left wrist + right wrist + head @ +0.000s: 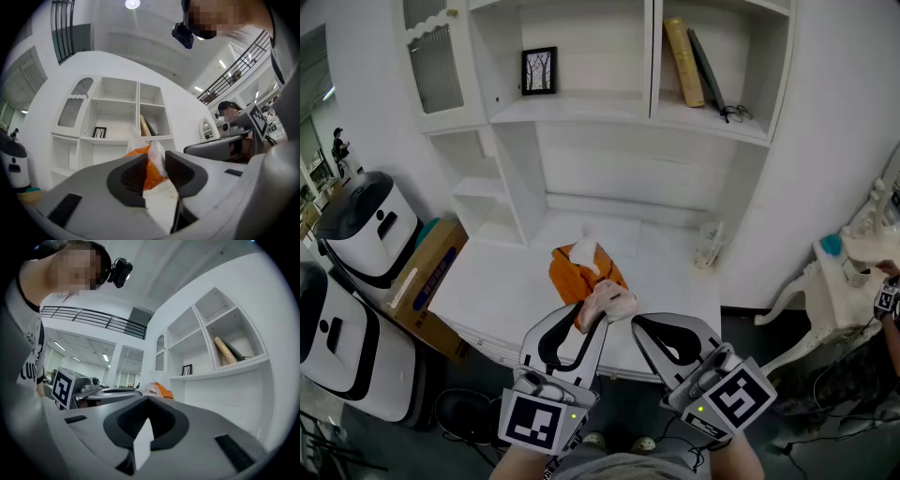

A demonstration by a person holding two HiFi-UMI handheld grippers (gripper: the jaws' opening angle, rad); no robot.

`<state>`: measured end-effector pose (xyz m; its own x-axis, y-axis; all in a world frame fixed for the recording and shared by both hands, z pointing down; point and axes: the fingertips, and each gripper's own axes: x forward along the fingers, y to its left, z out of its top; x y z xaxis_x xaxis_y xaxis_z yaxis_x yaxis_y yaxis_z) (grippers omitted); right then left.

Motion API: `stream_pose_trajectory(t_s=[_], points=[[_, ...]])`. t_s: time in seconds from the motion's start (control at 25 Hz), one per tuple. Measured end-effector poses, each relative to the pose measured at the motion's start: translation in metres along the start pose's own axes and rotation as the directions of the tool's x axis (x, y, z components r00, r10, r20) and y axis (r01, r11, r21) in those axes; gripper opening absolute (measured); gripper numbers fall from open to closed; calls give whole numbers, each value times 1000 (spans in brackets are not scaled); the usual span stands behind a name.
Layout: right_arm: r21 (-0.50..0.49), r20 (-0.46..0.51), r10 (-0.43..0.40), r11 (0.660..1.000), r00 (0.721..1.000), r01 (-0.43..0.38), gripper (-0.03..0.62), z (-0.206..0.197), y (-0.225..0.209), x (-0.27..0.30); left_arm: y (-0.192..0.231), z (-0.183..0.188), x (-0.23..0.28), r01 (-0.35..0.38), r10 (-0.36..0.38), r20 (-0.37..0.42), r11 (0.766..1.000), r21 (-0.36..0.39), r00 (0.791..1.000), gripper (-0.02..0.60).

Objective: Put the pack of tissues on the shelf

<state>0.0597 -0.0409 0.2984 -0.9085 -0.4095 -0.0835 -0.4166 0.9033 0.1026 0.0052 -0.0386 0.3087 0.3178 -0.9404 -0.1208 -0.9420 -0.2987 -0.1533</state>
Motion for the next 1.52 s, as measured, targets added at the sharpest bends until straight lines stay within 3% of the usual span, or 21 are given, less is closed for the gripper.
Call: stream_pose_trajectory(t_s=[0.8,1.0,1.52], points=[[1,3,-4,1000,1000,4,10,-2,-14,-7,-7,2,13,-4,4,6,1000,11,1000,137],[49,21,9,999,1000,-10,11,-2,-26,-14,-15,4,23,-14,14,14,1000,18,1000,135],[54,30,36,998,999,-37,11,-2,-54,-51,-49,14,43,-53,53,31,998,26,998,130]])
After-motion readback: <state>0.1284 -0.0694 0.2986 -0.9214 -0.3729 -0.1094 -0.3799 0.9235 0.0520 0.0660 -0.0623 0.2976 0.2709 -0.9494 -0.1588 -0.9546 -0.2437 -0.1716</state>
